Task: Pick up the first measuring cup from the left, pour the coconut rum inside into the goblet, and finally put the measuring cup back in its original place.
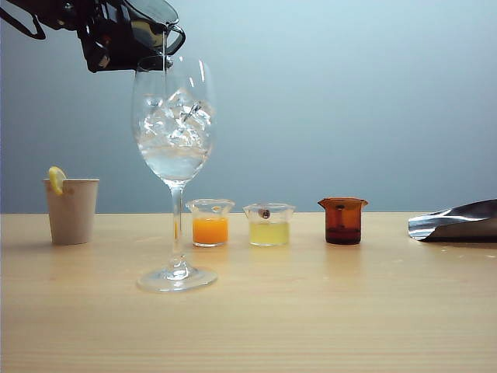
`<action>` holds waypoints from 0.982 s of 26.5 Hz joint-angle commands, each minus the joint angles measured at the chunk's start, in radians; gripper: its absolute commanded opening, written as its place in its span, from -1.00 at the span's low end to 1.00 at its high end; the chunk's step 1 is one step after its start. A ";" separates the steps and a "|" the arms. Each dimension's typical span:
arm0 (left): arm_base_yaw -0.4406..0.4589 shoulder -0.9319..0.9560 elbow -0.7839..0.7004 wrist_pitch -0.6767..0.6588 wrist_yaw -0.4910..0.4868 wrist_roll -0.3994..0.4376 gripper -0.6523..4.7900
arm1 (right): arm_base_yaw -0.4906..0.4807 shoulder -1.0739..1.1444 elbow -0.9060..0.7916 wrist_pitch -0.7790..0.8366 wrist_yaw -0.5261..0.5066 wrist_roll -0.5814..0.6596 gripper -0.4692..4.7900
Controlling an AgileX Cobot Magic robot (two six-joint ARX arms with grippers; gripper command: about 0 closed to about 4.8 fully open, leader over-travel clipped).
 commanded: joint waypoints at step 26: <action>-0.002 -0.005 0.005 0.052 0.006 0.154 -0.01 | 0.000 0.006 0.002 0.005 0.041 0.001 -0.86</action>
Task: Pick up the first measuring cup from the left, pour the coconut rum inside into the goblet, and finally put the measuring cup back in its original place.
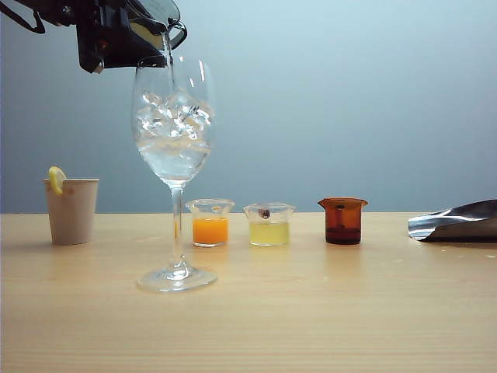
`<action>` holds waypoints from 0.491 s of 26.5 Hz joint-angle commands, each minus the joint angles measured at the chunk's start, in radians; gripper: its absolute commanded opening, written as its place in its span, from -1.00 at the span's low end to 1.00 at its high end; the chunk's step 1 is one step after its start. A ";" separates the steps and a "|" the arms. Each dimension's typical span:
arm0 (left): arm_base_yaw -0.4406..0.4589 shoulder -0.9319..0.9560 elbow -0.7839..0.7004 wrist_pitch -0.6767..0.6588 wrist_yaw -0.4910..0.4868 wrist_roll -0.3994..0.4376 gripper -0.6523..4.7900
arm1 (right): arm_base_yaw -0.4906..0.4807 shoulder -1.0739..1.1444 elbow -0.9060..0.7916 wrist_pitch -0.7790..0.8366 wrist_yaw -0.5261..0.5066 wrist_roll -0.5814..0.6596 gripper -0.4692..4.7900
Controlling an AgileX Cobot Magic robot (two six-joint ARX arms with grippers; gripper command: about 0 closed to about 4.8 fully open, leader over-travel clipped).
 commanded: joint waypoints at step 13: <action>-0.001 -0.004 0.005 0.038 0.017 0.098 -0.01 | 0.001 -0.003 0.002 0.005 0.001 0.000 -0.86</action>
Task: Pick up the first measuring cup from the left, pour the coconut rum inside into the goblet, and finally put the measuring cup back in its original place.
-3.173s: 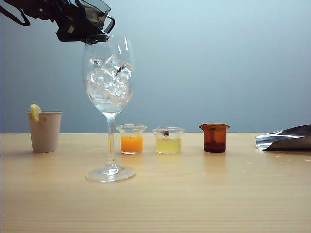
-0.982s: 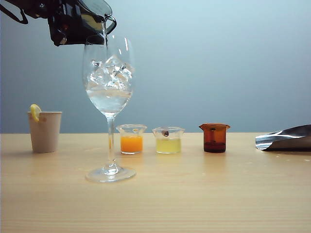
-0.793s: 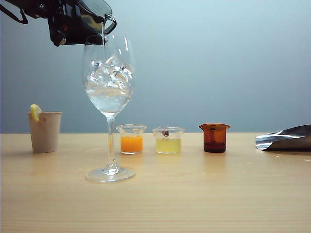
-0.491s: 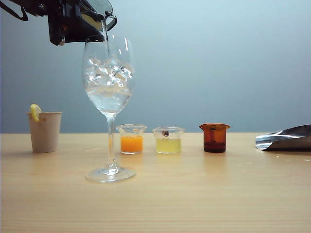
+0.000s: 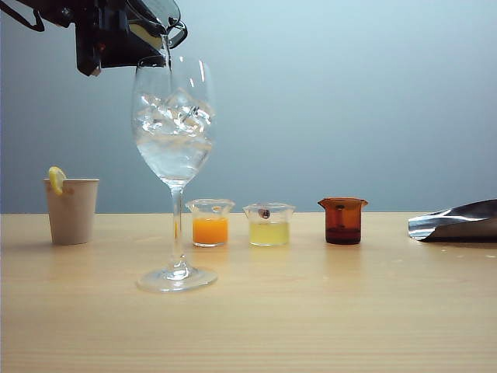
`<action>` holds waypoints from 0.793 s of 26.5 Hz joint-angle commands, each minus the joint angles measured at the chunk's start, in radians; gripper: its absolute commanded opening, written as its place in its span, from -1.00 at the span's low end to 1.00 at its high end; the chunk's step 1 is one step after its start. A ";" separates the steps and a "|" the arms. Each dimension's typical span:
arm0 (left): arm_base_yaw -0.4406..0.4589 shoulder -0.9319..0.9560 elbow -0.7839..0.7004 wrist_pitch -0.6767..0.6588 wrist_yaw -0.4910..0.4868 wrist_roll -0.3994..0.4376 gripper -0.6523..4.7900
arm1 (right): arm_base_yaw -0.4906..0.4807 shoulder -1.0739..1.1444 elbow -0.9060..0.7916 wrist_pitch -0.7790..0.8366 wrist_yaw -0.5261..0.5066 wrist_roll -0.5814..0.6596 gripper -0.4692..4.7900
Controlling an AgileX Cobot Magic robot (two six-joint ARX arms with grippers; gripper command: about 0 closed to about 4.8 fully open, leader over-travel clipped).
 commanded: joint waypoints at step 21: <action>-0.002 -0.004 0.005 0.030 0.117 0.128 -0.01 | 0.001 -0.003 0.002 -0.018 0.001 0.001 -0.86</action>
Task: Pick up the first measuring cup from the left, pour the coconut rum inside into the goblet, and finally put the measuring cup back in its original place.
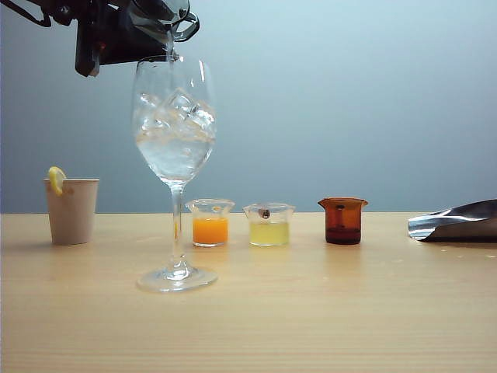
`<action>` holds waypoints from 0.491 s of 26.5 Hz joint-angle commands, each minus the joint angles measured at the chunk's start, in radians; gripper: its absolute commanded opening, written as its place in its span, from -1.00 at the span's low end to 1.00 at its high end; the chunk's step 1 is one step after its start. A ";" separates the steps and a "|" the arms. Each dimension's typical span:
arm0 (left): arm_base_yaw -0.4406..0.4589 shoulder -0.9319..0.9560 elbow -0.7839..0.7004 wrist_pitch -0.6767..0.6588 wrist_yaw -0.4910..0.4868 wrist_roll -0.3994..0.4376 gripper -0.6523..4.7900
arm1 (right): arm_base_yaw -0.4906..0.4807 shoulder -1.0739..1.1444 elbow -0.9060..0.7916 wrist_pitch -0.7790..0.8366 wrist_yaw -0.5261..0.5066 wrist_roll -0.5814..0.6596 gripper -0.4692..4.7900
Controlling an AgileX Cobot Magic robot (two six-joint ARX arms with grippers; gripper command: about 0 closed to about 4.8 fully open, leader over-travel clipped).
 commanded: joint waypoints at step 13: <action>-0.002 -0.004 0.005 0.027 0.004 0.037 0.00 | 0.001 -0.003 0.002 0.006 -0.002 0.002 -0.86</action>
